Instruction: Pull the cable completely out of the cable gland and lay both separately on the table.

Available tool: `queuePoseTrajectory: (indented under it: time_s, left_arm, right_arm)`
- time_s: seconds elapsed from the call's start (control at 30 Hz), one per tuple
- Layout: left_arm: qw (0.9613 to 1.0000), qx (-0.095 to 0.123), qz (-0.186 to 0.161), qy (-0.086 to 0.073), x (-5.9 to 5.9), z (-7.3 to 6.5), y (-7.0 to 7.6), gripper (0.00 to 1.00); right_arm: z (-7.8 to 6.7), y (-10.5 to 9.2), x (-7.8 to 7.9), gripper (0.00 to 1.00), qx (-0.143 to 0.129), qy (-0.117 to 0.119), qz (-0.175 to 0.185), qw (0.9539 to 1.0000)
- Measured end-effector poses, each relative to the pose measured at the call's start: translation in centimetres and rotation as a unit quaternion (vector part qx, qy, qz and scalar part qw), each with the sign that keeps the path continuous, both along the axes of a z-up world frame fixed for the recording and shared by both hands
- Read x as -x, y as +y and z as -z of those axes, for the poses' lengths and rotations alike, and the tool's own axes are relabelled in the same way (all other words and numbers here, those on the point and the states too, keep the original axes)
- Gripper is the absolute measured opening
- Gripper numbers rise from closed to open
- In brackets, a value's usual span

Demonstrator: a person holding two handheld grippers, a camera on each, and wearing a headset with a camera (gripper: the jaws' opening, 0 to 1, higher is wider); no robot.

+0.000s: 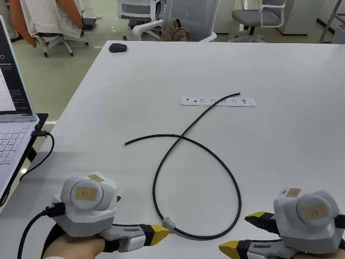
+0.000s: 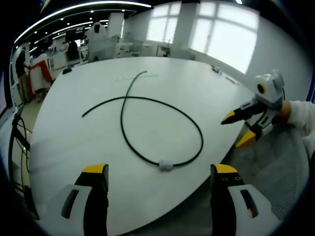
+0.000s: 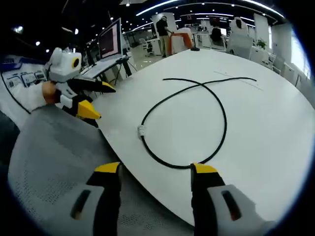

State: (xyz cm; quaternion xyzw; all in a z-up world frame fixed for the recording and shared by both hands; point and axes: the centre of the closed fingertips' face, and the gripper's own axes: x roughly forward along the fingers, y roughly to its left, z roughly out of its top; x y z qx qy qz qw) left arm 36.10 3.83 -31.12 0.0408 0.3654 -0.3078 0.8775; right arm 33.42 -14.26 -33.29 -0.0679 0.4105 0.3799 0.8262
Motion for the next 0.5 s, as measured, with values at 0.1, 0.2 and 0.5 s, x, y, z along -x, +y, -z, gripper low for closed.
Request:
queuePoseTrajectory:
  time_s: [0.1, 0.2, 0.5]
  left_arm:
    - [1.0, -0.001, 0.0, 0.0, 0.04, -0.03, 0.02, 0.85]
    - [1.0, 0.0, -0.003, -0.001, -0.02, -0.08, 0.18, 0.84]
    - [1.0, -0.004, -0.003, -0.002, 0.01, -0.02, 0.32, 0.84]
  right_arm:
    - [-0.01, -0.03, -0.03, 0.58, 0.001, -0.001, 0.001, 1.0]
    - [0.08, -0.05, 0.07, 0.58, 0.004, 0.001, 0.001, 1.0]
    - [0.37, 0.07, 0.44, 0.57, 0.011, 0.007, -0.009, 0.9999]
